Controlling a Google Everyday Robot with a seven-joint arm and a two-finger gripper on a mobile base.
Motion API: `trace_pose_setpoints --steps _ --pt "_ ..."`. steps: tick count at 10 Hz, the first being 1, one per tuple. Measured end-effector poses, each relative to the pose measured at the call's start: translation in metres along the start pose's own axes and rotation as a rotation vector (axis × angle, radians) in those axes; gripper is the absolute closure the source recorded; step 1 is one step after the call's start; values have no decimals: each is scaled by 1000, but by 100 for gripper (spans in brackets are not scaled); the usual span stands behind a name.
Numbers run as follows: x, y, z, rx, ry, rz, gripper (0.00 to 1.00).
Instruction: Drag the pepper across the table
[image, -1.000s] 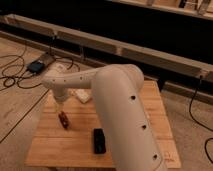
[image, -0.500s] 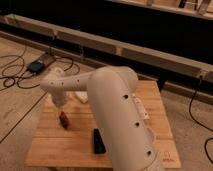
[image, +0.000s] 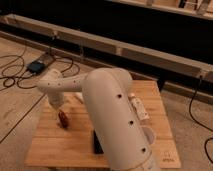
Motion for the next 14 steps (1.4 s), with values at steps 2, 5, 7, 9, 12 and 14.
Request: trace_pose_setpoints --steps 2,5,7,9,12,14 --pt "3 0 5 1 -7 -9 62" --pt "7 -1 8 -1 -13 -26 94" --pt "11 -2 8 0 -8 -33 100" --pt "21 -1 8 5 15 -41 100" --pt "47 -3 6 24 77 -58 100" --pt "62 -5 8 36 107 -74 100"
